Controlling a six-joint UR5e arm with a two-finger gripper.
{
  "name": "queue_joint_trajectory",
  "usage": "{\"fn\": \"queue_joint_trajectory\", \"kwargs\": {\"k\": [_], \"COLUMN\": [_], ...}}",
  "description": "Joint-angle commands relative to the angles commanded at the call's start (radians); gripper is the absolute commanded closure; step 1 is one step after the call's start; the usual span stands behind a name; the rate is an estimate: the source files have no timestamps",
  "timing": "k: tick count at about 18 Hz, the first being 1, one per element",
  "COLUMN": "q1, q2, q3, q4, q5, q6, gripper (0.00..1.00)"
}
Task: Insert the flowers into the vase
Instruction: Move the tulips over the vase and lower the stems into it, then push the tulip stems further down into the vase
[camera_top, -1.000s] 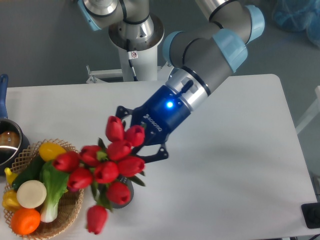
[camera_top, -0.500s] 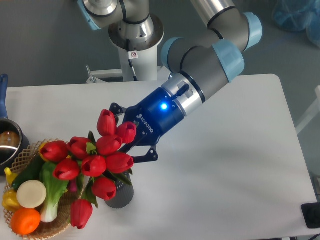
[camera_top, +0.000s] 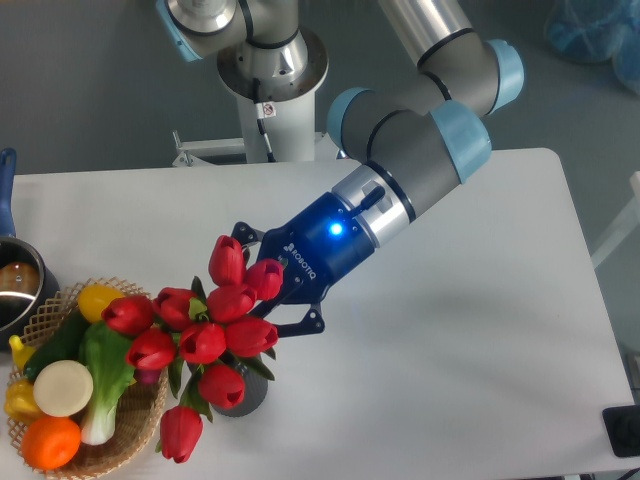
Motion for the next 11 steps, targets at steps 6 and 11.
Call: {"fn": "queue_joint_trajectory", "kwargs": {"k": [6, 11], "q1": [-0.002, -0.005], "q2": [-0.017, -0.040], "q3": [-0.006, -0.015], "q4": [0.000, 0.002], "q5": [0.015, 0.037], "q6": [0.020, 0.063], "gripper": [0.93, 0.92]}}
